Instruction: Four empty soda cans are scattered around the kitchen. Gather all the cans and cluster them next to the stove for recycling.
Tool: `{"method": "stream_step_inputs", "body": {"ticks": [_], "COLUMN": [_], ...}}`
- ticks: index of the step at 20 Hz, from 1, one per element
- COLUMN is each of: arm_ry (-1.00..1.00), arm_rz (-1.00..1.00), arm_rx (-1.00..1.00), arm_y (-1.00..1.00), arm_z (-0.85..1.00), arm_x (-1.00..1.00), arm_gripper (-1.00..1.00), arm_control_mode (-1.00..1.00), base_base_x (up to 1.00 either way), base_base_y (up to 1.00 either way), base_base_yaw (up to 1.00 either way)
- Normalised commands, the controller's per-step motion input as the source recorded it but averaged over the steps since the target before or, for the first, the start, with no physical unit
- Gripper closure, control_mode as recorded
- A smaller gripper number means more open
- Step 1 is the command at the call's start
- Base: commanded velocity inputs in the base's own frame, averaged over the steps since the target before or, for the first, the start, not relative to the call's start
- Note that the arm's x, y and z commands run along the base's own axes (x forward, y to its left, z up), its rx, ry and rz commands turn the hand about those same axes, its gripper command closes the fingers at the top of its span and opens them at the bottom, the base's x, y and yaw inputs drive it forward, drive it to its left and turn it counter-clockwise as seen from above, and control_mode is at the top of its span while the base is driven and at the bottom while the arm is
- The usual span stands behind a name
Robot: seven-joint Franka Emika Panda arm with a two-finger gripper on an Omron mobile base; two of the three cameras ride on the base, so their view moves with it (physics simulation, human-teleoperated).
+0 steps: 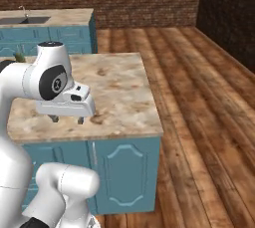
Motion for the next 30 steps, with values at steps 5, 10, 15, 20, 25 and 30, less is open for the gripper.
{"method": "stream_step_inputs", "body": {"ticks": [5, 10, 15, 20, 25, 30], "arm_ry": [0.00, 0.00, 0.00, 0.00, 0.00, 0.00], "arm_rz": [0.00, 0.00, 0.00, 0.00, 0.00, 0.00], "arm_rx": [0.00, 0.00, 0.00, 0.00, 0.00, 0.00], "arm_y": [0.00, 0.00, 0.00, 0.00, 0.00, 0.00], "arm_z": [0.00, 0.00, 0.00, 0.00, 0.00, 0.00], "arm_x": [0.00, 0.00, 0.00, 0.00, 0.00, 0.00], "arm_gripper": [-1.00, -1.00, -1.00, -1.00, -1.00, -1.00], "arm_control_mode": [1.00, 1.00, 1.00, 1.00, 1.00, 1.00], "base_base_x": [0.17, 0.23, 0.31, 0.70, 0.96, 1.00], "base_base_y": [-1.00, -1.00, -1.00, -1.00, -1.00, -1.00], "base_base_yaw": [0.07, 0.07, 0.07, 0.08, 0.07, 0.10]}}
